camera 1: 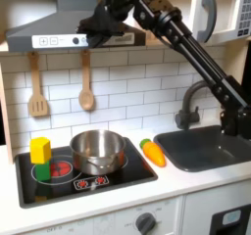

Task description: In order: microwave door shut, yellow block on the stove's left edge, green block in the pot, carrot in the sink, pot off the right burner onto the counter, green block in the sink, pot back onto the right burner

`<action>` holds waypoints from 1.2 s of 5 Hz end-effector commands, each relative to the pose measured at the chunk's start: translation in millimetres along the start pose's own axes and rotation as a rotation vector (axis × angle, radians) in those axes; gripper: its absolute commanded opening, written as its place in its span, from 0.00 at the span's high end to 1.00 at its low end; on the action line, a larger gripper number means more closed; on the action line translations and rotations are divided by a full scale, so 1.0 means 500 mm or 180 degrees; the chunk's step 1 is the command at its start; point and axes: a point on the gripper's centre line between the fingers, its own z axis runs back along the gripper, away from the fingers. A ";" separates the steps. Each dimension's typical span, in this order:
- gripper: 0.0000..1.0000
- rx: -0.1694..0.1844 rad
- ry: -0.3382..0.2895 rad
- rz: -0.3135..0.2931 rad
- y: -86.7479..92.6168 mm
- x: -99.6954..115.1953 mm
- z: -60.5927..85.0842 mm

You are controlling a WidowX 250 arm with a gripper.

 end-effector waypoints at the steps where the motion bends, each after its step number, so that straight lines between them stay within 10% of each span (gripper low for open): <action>1: 1.00 -0.0092 0.0200 -0.0026 -0.015 -0.044 0.012; 2: 1.00 -0.0200 0.0378 -0.0142 -0.039 -0.083 0.034; 3: 0.00 -0.0319 0.0598 -0.0296 -0.061 -0.120 0.067; 6: 0.00 -0.0714 0.1046 -0.0446 -0.117 -0.191 0.144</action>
